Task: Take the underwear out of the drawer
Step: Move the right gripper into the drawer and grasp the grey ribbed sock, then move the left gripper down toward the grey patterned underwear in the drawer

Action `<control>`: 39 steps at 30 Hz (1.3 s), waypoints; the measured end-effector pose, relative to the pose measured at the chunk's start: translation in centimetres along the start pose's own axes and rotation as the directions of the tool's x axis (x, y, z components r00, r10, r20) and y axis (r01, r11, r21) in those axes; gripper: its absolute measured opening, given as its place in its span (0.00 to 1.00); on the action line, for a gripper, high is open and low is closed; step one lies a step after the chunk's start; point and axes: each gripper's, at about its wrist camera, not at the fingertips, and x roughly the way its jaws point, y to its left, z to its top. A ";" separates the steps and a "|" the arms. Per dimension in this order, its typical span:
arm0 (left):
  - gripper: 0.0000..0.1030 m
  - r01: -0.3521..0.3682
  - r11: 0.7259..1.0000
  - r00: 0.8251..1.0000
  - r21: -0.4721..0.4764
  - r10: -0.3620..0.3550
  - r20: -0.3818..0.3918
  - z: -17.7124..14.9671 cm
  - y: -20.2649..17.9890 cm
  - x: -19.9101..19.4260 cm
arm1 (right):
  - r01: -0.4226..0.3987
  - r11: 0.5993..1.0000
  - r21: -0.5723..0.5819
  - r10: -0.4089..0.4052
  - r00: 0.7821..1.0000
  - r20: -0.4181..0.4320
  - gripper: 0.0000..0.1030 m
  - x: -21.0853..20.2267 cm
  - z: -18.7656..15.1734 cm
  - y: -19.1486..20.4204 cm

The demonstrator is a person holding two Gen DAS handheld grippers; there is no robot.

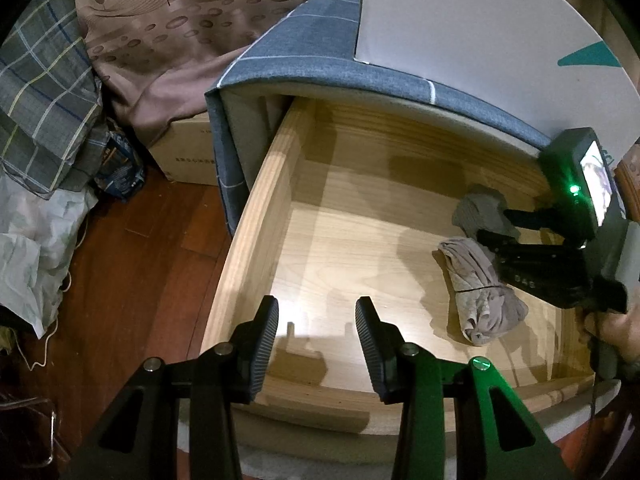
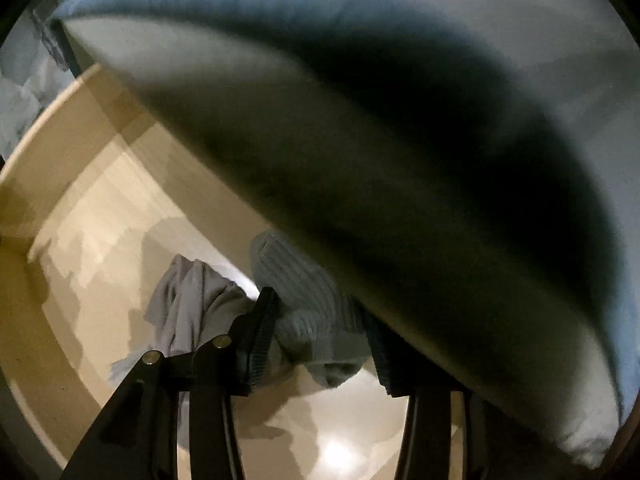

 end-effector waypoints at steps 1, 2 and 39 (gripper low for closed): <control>0.40 0.000 1.000 1.000 -0.002 0.000 0.000 0.0 0.0 0.1 | 0.010 1.000 -0.007 -0.010 1.000 0.000 0.40 0.3 0.0 0.1; 0.40 0.002 1.000 1.000 -0.004 -0.002 -0.002 0.0 0.0 0.1 | 0.006 1.000 -0.011 -0.006 1.000 0.003 0.39 0.4 0.1 0.1; 0.40 -0.017 1.000 1.000 0.018 0.017 0.002 -0.1 -0.4 0.2 | -0.034 0.942 0.333 0.186 0.880 -0.436 0.32 0.8 -6.0 -3.6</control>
